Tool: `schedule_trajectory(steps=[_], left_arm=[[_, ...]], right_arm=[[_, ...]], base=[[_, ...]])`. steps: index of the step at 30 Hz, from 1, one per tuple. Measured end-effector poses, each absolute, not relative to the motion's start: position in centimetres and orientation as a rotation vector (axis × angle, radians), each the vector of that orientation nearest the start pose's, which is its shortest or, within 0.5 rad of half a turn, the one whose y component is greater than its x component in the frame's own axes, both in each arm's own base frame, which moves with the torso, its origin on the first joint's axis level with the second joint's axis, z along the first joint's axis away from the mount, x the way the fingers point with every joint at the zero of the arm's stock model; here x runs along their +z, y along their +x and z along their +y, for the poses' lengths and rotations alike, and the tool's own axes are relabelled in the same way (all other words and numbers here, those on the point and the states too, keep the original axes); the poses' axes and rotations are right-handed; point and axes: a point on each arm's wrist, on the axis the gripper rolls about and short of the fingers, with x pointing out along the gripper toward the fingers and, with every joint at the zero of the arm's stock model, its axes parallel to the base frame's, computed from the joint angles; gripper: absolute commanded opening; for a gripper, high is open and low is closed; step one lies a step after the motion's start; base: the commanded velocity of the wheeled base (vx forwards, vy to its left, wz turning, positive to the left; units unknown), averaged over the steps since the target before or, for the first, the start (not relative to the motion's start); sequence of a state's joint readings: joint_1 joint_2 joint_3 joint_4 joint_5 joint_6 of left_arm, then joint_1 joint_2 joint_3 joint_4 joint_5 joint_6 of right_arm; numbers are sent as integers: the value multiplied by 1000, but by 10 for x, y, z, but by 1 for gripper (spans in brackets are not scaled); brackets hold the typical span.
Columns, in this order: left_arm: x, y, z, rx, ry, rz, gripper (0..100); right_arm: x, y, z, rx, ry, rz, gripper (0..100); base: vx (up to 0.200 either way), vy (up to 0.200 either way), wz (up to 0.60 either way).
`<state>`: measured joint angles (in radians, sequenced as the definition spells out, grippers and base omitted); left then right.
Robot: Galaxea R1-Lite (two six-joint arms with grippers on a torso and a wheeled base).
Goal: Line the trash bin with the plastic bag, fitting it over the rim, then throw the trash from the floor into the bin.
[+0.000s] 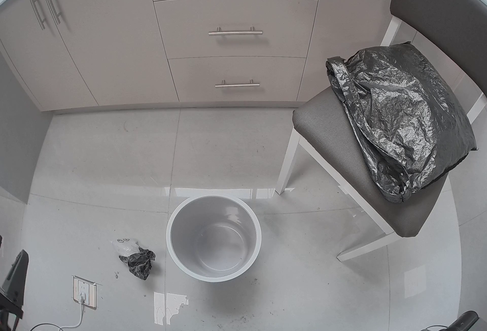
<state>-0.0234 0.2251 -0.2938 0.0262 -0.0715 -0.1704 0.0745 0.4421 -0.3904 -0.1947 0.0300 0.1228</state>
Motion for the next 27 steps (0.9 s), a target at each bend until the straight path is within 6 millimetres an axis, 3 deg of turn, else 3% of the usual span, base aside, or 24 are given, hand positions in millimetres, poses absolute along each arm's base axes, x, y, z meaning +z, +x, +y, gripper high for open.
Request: schedule_trajectory(steps=[7,15,20,25,26,27], left_arm=[[200,15,-5,-220,-316,115,100],[226,70,-33,-501,-441,383,100],[228,97,-55,-562,-469,500,100],[229,110,-64,-572,-465,531,100],[228,111,-64,-571,-464,535,100],[228,113,-66,-572,-461,540,100]], right_arm=[[236,74,16,135,175,-71,0],[232,142,69,203,168,63,0],[225,167,98,209,157,110,0],[222,174,106,179,134,127,0],[222,174,107,174,132,129,100],[221,175,108,172,128,130,100]], base=[[0,0,0],[0,0,0],[0,0,0],[0,0,0],[0,0,0],[0,0,0]])
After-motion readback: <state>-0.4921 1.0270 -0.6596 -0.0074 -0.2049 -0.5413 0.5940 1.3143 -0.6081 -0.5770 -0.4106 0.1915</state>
